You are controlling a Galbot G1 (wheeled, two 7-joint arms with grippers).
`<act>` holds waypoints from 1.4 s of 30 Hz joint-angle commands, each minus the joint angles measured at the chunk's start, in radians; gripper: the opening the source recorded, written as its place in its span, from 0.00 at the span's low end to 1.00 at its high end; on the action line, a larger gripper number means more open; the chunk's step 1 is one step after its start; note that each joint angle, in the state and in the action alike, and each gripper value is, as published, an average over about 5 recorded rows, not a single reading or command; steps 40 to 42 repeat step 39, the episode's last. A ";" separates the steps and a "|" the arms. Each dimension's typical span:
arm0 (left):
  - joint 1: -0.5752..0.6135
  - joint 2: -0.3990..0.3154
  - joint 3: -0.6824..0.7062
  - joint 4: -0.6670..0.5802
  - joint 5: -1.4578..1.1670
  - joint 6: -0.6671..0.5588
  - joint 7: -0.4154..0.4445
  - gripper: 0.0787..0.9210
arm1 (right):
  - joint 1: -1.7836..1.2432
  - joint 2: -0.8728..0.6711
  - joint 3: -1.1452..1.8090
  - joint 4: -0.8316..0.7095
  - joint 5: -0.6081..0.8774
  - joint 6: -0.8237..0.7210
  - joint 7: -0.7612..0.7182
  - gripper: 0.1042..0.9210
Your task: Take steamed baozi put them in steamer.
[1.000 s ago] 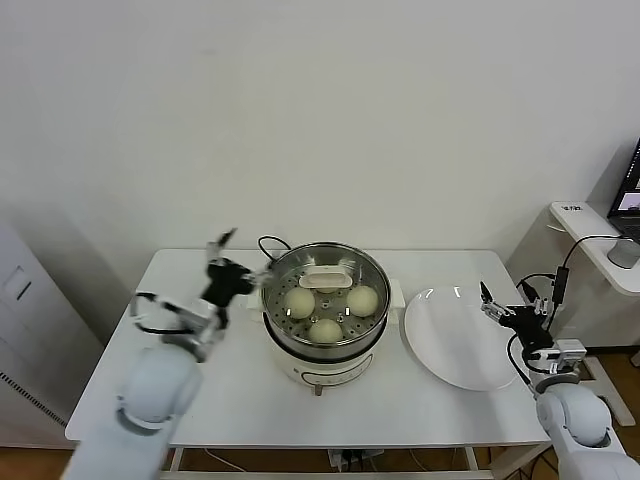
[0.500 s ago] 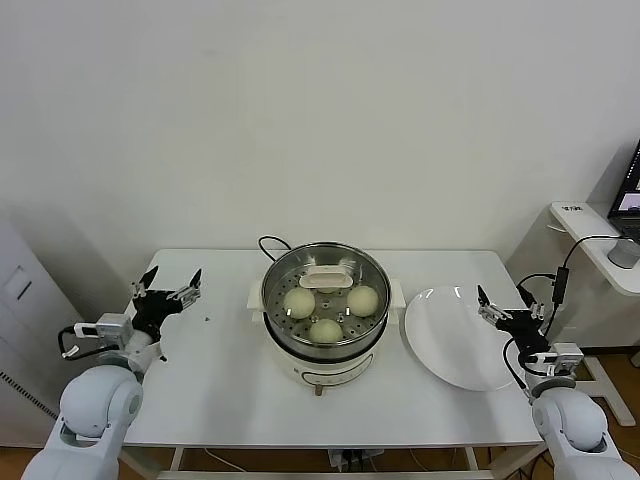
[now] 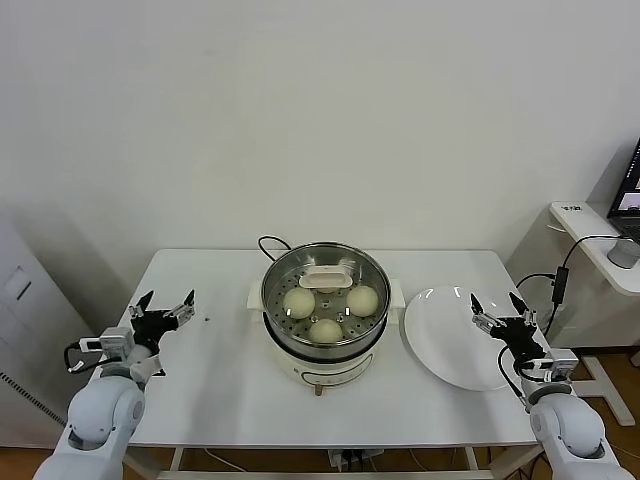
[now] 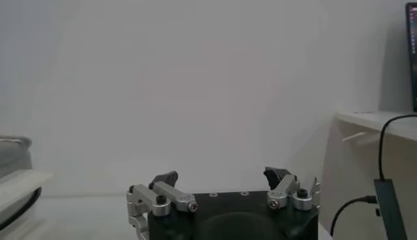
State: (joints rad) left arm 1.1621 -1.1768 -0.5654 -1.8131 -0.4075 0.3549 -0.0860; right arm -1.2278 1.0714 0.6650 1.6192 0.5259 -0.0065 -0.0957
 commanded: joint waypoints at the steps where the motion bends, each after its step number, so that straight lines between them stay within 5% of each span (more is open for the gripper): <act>1: 0.010 -0.004 -0.006 0.056 -0.005 -0.011 -0.007 0.88 | -0.002 0.002 -0.004 0.000 0.006 -0.008 -0.011 0.88; 42: 0.044 -0.011 -0.010 0.013 -0.017 -0.005 0.000 0.88 | -0.032 0.004 0.001 0.015 -0.008 -0.030 -0.019 0.88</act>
